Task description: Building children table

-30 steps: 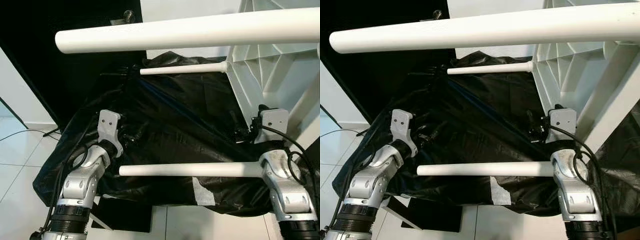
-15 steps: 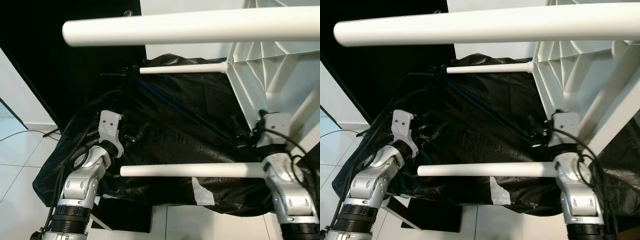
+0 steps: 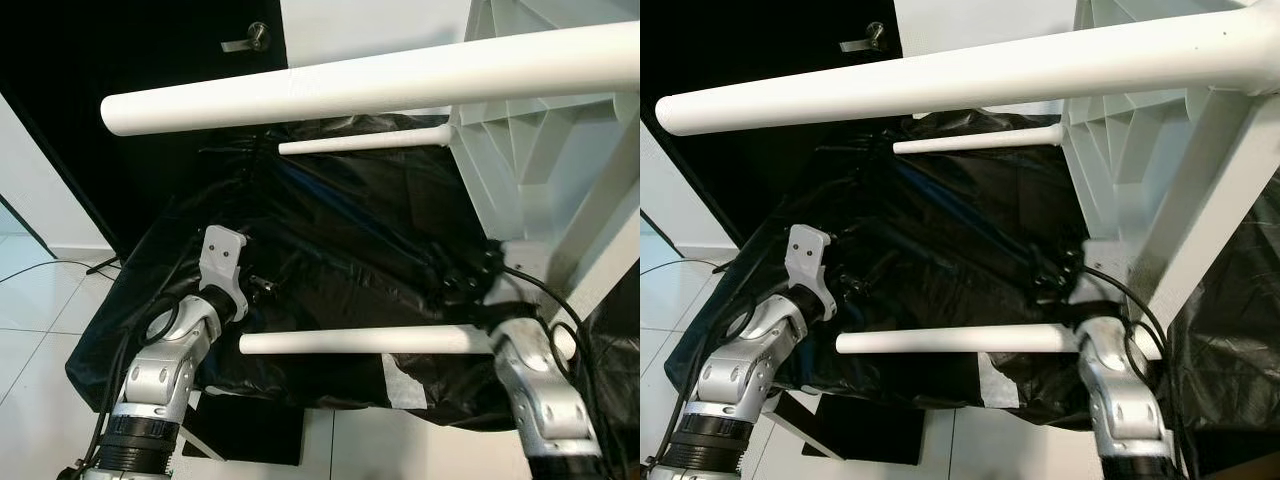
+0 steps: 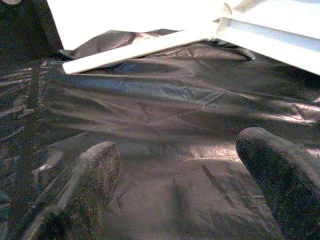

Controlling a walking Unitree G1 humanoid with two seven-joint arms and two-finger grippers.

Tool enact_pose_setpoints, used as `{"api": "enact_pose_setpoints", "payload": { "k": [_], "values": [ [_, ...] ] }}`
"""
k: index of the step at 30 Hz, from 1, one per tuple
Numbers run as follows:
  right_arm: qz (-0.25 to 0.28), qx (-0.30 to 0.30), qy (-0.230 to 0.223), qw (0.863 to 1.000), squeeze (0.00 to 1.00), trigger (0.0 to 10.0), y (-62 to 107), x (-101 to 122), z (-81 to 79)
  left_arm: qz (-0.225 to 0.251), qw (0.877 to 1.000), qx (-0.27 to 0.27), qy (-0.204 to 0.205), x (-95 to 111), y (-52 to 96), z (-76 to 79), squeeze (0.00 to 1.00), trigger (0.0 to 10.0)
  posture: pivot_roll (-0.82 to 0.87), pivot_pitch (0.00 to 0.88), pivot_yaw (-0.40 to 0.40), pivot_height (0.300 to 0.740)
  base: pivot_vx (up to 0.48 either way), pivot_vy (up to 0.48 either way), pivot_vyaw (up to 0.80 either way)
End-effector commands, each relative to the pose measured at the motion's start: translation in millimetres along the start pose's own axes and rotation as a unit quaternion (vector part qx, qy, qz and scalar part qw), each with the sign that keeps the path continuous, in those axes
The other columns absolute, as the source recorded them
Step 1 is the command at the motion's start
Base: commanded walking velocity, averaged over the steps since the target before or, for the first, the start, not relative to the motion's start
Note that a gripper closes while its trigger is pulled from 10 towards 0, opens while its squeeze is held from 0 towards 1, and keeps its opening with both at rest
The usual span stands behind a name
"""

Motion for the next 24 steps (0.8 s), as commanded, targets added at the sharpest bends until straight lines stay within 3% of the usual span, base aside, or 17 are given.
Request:
{"api": "enact_pose_setpoints", "payload": {
  "k": [1,13,23,24],
  "values": [
    [-0.005,-0.001,-0.005,1.000,0.00,10.0,2.8,-0.7,2.1,-0.014,1.000,-0.014,-0.006,-2.9,0.5,2.8,0.00,10.0,-0.08,0.000,0.044,0.740,0.000,0.000,0.00],
    [-0.020,-0.016,-0.007,1.000,0.00,10.0,13.0,-6.4,4.9,-0.028,0.998,-0.050,-0.021,-2.8,3.6,11.7,0.00,10.0,-0.08,0.000,0.051,0.740,0.000,0.000,0.00],
    [-0.030,-0.026,0.013,0.999,0.00,10.0,19.2,-11.0,22.1,-0.044,0.996,-0.078,-0.019,-7.3,7.6,21.4,0.00,10.0,-0.08,0.000,0.057,0.740,0.000,0.000,0.00],
    [-0.035,-0.030,0.020,0.999,0.00,10.0,21.6,-13.1,29.3,-0.046,0.995,-0.085,-0.018,-7.7,7.9,23.7,0.00,10.0,-0.09,0.000,0.061,0.740,0.000,0.000,0.00]
  ]
}}
Point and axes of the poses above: a point about 5 cm out from each wrist's last joint towards the gripper, its own y axis pointing back from the gripper into the wrist, its own x axis along the axis of the wrist's last joint, z = x × y, the point moved 3 cm from there along -y, pointing out of the wrist towards the gripper, and after that the axes turned 11 degrees about y, right-handed, at the moved point
